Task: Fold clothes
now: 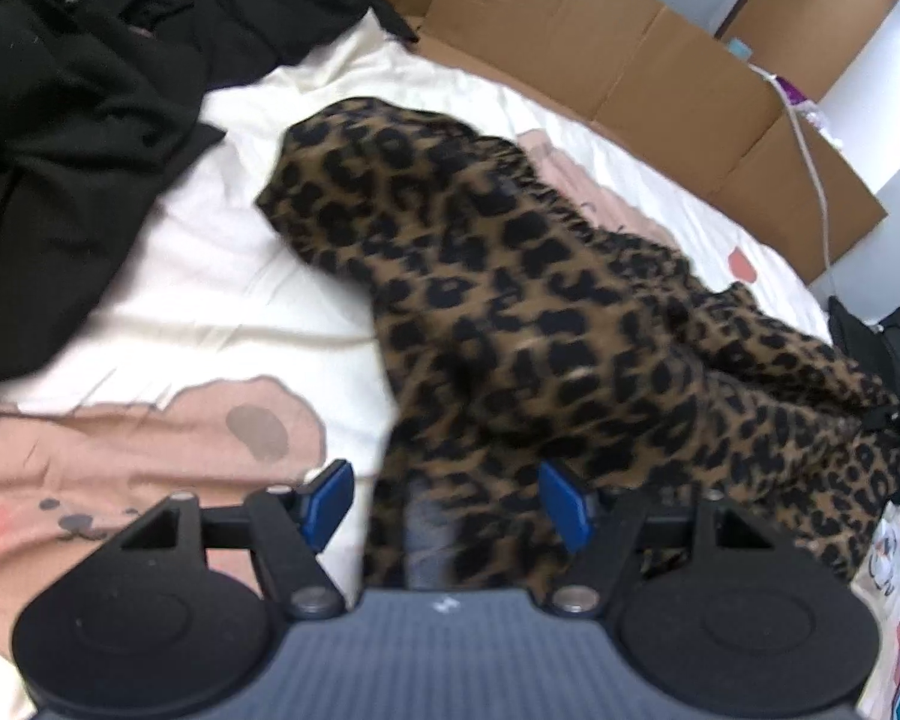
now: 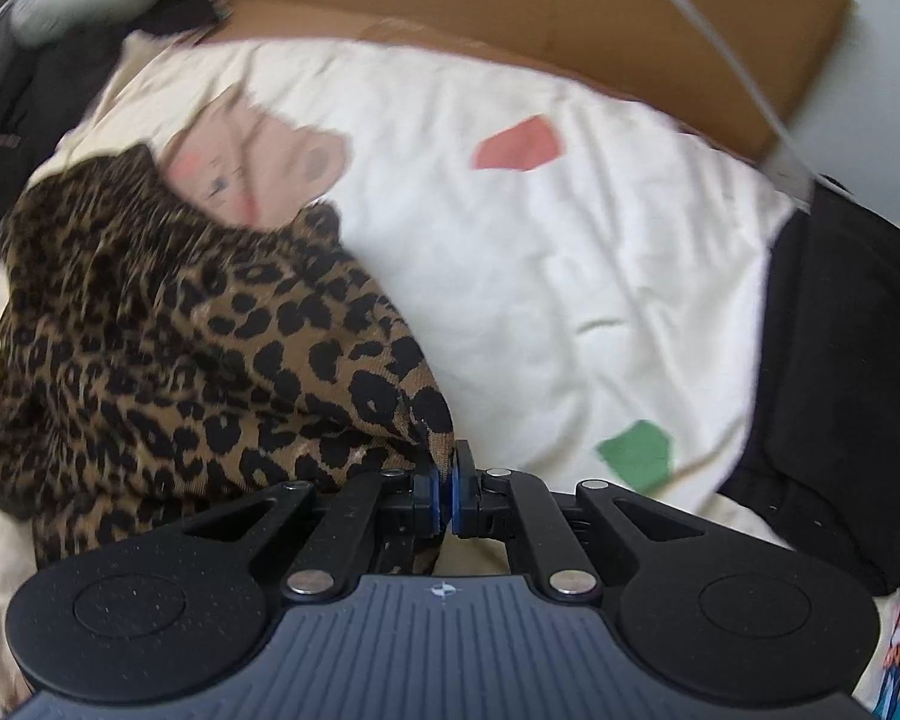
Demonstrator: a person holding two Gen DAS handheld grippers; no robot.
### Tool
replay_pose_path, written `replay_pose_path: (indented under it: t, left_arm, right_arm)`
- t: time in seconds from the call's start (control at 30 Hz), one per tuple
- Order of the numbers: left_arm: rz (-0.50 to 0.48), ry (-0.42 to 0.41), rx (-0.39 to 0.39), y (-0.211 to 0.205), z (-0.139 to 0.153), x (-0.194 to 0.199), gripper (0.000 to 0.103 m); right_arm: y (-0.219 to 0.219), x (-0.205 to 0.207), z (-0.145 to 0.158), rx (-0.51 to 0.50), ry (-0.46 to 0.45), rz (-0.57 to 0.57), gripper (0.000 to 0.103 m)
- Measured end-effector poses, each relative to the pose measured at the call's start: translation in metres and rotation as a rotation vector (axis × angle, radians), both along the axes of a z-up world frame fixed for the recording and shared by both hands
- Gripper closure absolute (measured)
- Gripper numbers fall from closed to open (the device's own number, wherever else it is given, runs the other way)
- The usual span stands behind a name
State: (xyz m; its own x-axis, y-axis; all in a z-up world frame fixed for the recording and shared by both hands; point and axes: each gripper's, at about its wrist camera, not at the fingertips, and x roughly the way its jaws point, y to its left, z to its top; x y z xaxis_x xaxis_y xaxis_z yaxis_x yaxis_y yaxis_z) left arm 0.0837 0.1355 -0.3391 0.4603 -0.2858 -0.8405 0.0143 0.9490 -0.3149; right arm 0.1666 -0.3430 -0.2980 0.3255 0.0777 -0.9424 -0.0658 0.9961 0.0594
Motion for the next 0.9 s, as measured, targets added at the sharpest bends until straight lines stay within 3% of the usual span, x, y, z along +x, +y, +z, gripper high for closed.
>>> replay_pose_path:
  t: [0.07, 0.13, 0.23, 0.27, 0.3, 0.5, 0.53, 0.6, 0.63, 0.67, 0.9]
  left_arm:
    - [-0.003, 0.017, -0.007, -0.001, -0.006, -0.001, 0.029]
    - [-0.008, 0.036, -0.035, -0.002, -0.011, -0.002, 0.029]
    - [-0.019, 0.057, -0.069, -0.004, -0.018, -0.005, 0.028]
    - [-0.022, 0.064, -0.067, -0.006, -0.020, -0.006, 0.028]
    - [-0.024, 0.070, -0.064, -0.006, -0.022, -0.007, 0.028]
    - [-0.004, 0.101, -0.116, -0.004, -0.033, -0.006, 0.031]
    - [-0.008, 0.104, -0.128, -0.005, -0.033, -0.005, 0.037]
    - [-0.015, 0.120, -0.165, -0.006, -0.033, -0.003, 0.059]
    - [-0.018, 0.133, -0.183, -0.007, -0.034, -0.003, 0.089]
    - [-0.022, 0.146, -0.202, -0.007, -0.034, -0.002, 0.099]
    - [-0.026, 0.103, -0.178, -0.014, 0.003, -0.024, 0.100]
  right_arm:
    - [-0.010, -0.001, -0.006, 0.002, -0.026, -0.041, 0.101]
    - [-0.020, -0.003, -0.021, 0.069, -0.033, -0.093, 0.099]
    - [-0.031, -0.018, -0.049, 0.122, -0.013, -0.174, 0.078]
    - [-0.033, -0.027, -0.055, 0.137, -0.014, -0.189, 0.064]
    - [-0.035, -0.036, -0.061, 0.154, -0.014, -0.201, 0.061]
    - [-0.040, -0.091, -0.095, 0.256, 0.024, -0.282, 0.057]
    - [-0.039, -0.100, -0.098, 0.274, 0.023, -0.294, 0.056]
    - [-0.034, -0.114, -0.101, 0.302, -0.008, -0.294, 0.052]
    - [-0.032, -0.118, -0.101, 0.312, -0.019, -0.292, 0.050]
    - [-0.031, -0.121, -0.101, 0.321, -0.024, -0.292, 0.050]
    - [-0.019, -0.125, -0.093, 0.346, -0.014, -0.282, 0.051]
